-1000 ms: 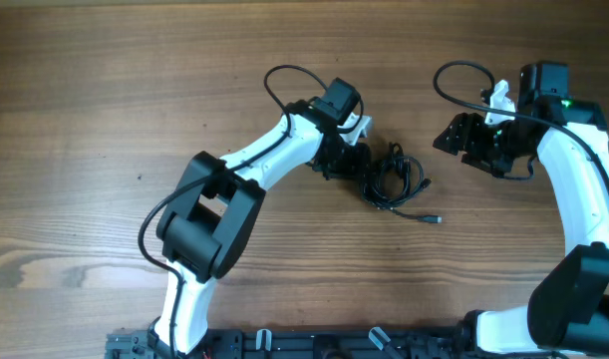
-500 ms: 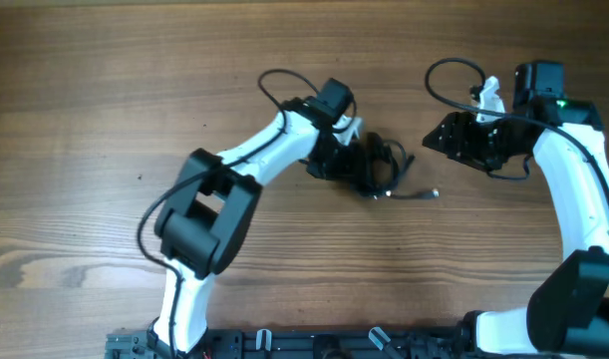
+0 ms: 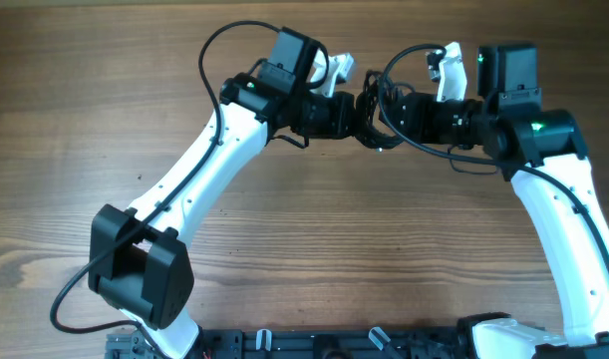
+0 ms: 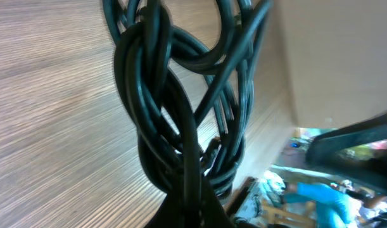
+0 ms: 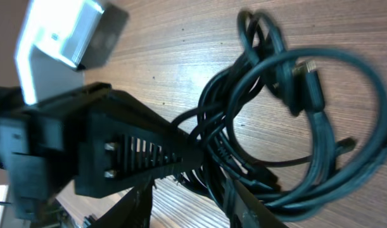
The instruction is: Untangle cables
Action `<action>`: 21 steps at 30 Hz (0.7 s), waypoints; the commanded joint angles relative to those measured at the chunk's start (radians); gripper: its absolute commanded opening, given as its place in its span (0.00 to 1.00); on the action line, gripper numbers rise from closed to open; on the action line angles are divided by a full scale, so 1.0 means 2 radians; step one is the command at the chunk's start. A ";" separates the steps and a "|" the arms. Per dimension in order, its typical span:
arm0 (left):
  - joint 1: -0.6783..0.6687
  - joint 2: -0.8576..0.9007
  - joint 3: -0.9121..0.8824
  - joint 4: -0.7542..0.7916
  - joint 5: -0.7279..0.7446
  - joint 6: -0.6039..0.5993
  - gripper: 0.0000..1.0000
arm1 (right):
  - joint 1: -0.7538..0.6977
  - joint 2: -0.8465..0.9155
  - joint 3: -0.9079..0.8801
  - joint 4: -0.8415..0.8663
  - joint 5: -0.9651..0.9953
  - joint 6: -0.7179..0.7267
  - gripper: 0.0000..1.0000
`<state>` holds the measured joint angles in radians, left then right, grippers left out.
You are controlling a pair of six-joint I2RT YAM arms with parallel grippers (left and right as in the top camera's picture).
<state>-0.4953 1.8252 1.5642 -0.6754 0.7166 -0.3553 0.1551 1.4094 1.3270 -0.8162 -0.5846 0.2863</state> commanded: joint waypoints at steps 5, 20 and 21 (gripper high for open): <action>0.006 -0.016 0.009 0.029 0.121 -0.010 0.04 | 0.022 0.043 0.004 0.037 0.080 0.106 0.31; 0.008 -0.015 0.009 -0.011 -0.002 -0.046 0.04 | 0.016 0.056 0.006 0.082 0.096 0.144 0.04; 0.008 -0.015 0.009 -0.021 -0.037 -0.053 0.04 | 0.009 0.038 0.006 0.080 0.091 0.142 0.04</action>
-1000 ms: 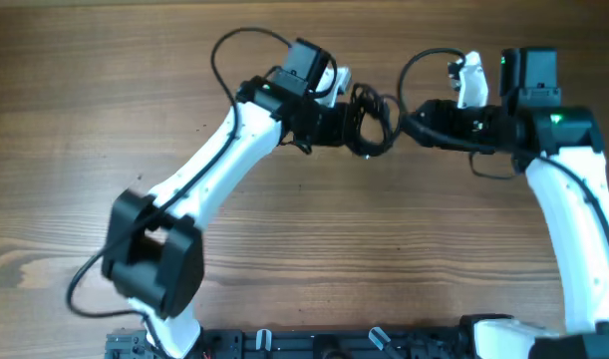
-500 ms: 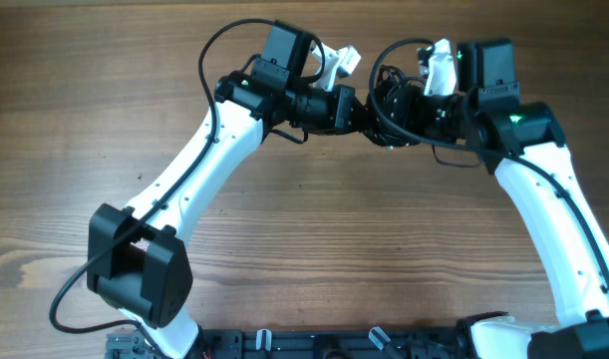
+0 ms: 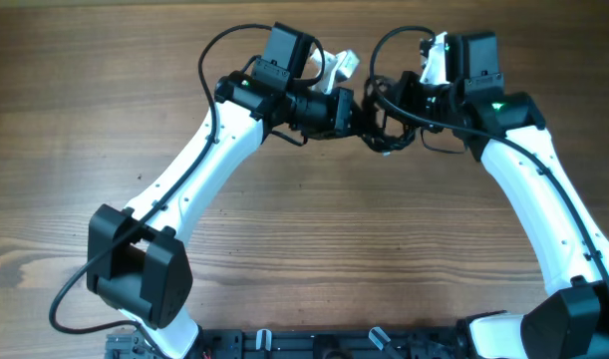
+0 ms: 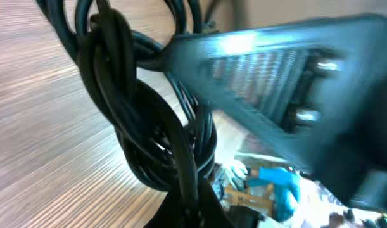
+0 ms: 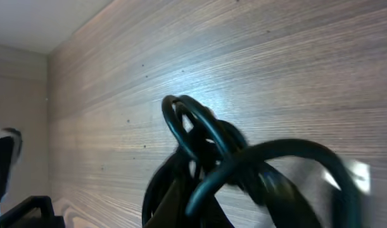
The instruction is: Untangle cables
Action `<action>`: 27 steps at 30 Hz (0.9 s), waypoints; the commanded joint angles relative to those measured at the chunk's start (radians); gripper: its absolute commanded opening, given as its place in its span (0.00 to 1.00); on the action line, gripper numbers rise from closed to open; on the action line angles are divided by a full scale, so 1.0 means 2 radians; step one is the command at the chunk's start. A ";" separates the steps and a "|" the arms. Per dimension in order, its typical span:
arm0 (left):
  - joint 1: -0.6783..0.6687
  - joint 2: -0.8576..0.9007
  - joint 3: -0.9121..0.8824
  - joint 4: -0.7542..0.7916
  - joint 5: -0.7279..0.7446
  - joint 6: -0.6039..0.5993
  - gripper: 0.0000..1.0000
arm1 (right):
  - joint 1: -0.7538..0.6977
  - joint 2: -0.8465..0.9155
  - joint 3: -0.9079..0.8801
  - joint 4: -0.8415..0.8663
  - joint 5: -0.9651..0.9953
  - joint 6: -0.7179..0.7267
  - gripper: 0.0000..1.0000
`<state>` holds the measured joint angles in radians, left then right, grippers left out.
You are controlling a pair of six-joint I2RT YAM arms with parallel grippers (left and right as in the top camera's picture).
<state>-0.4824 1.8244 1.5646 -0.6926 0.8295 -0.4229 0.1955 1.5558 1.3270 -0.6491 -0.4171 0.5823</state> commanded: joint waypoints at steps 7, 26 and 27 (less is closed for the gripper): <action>0.002 -0.014 0.009 -0.051 -0.192 -0.018 0.04 | -0.126 -0.135 0.006 0.043 -0.211 -0.015 0.04; 0.002 -0.014 0.009 0.021 -0.138 -0.014 0.04 | -0.128 -0.083 0.003 -0.130 -0.180 -0.250 0.04; 0.002 -0.014 0.009 0.019 -0.138 -0.014 0.04 | -0.114 -0.083 0.003 -0.129 -0.172 -0.250 0.04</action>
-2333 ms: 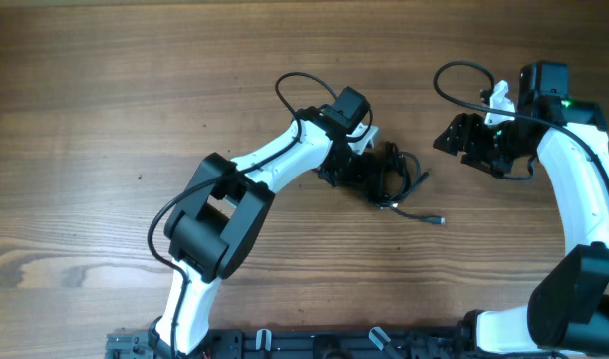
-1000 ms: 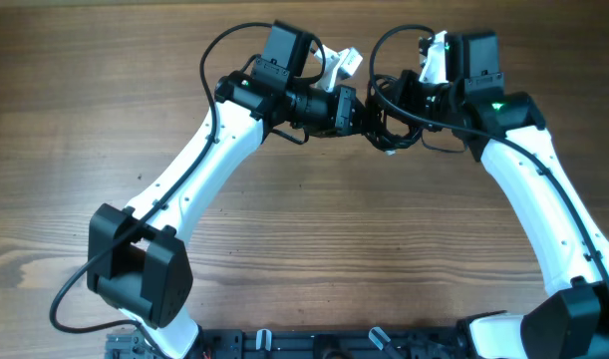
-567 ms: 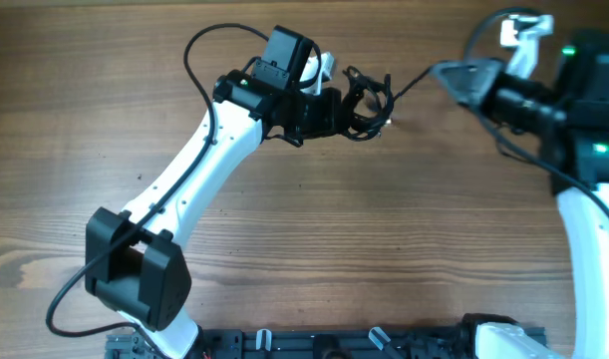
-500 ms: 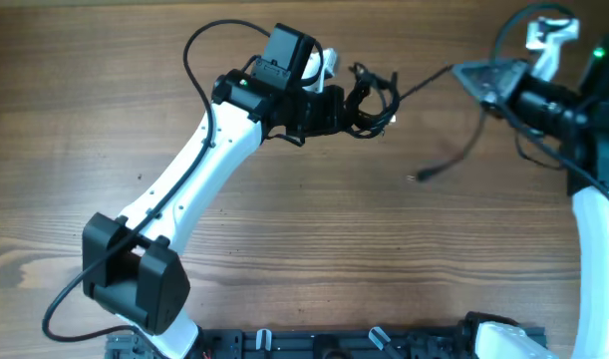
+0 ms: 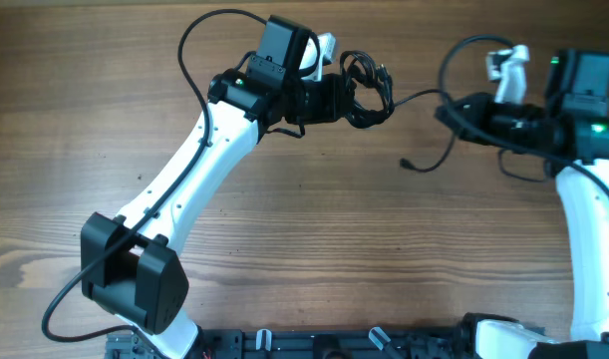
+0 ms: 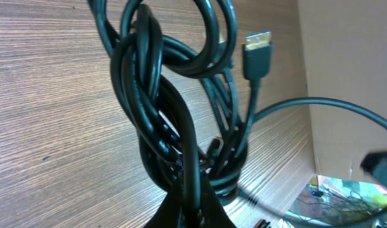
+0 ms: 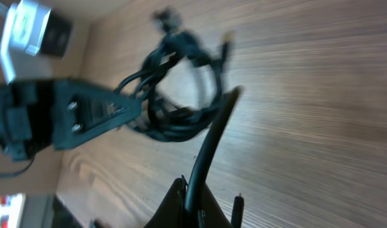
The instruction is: Untangle cables
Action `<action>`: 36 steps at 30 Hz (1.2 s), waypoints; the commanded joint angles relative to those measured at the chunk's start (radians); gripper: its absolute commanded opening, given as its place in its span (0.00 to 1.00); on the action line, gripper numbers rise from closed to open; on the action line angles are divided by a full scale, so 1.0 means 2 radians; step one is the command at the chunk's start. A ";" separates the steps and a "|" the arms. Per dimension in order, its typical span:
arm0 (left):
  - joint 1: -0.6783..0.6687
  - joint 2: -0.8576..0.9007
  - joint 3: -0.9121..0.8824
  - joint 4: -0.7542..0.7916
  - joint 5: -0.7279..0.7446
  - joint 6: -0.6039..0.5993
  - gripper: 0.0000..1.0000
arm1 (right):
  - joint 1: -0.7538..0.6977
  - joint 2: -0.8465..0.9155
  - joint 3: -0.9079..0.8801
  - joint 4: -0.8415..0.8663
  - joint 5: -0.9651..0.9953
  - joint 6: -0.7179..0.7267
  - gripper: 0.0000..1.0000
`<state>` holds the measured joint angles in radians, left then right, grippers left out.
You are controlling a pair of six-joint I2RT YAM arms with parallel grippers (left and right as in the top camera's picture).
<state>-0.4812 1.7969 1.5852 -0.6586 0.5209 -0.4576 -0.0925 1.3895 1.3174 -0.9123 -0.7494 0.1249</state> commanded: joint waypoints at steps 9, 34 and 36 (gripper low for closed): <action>0.001 -0.001 -0.002 -0.005 0.016 -0.128 0.04 | 0.068 0.001 0.008 0.018 0.256 0.163 0.65; -0.013 0.000 -0.002 -0.007 -0.053 -0.848 0.04 | 0.070 0.001 0.008 -0.006 0.151 0.114 0.79; -0.037 0.008 -0.002 -0.062 -0.114 -0.849 0.04 | 0.070 0.001 0.008 -0.006 0.158 0.121 0.80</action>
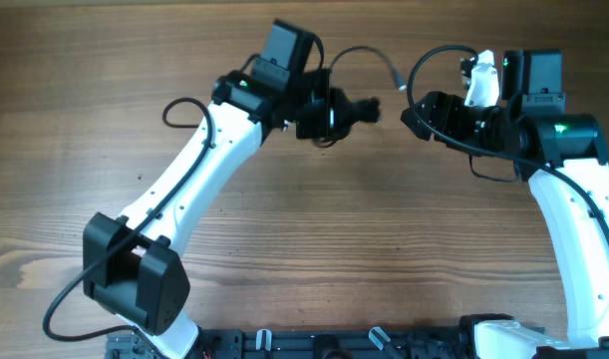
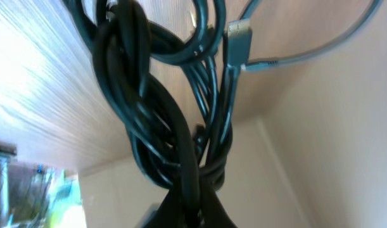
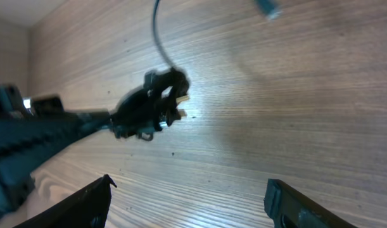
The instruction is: Untangle cables
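Note:
My left gripper (image 1: pixel 352 110) is shut on a knotted bundle of black cables (image 2: pixel 161 107), held near the table's far middle. A metal-tipped plug (image 2: pixel 236 30) sticks out of the bundle. One freed strand (image 1: pixel 356 52) arcs up out of the bundle and ends in a small connector (image 1: pixel 397 82). To the right of the bundle my right gripper (image 1: pixel 412 115) is open with nothing in it. In the right wrist view the cable bundle (image 3: pixel 154 104) hangs ahead of the right gripper (image 3: pixel 190 202), whose fingers (image 3: pixel 85 202) stand far apart.
Wooden table (image 1: pixel 314 239) under both arms. The left arm's own black cable (image 1: pixel 174 108) loops beside its white link, and the right arm's cable (image 1: pixel 439 55) loops above its wrist. A black rail (image 1: pixel 334 344) runs along the front edge.
My right gripper was shut on a strand stretched out to the far right; now it is open, empty and back closer to the bundle. The left gripper still holds the bundle, and the strand arcs loose.
Both grippers met at the bundle, the left one shut on it. Then the right gripper was shut on one strand at the bundle. After that it held the strand stretched far to the right. Now the strand is let go and hangs loose from the bundle.

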Action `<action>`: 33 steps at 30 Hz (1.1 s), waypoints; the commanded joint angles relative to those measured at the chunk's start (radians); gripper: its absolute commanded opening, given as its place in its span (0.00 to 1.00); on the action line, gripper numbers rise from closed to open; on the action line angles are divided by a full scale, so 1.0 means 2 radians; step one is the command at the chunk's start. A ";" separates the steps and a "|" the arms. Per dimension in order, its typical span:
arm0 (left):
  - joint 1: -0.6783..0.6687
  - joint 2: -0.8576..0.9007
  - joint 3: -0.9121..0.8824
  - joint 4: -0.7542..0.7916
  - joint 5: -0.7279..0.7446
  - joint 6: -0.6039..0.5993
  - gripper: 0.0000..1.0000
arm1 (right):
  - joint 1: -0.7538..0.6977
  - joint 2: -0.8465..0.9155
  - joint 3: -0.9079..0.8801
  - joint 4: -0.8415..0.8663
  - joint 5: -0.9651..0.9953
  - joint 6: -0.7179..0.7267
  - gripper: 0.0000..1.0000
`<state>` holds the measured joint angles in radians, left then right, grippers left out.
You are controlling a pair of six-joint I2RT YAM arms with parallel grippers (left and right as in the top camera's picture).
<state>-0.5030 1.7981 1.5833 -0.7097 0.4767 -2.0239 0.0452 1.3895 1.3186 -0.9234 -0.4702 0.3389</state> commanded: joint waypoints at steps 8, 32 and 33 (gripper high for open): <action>-0.074 0.049 -0.001 -0.037 -0.101 -0.078 1.00 | 0.001 0.007 0.008 -0.009 0.018 0.014 0.79; -0.103 0.072 -0.006 -0.150 -0.128 1.022 0.73 | 0.001 0.017 0.008 -0.021 0.018 -0.001 0.80; -0.104 0.080 -0.006 -0.150 -0.129 1.024 0.73 | 0.001 0.019 0.008 -0.022 0.018 -0.003 0.80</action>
<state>-0.7071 1.9038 1.5784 -1.0168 0.2073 -0.0475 0.0452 1.4105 1.3186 -0.9649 -0.4438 0.3508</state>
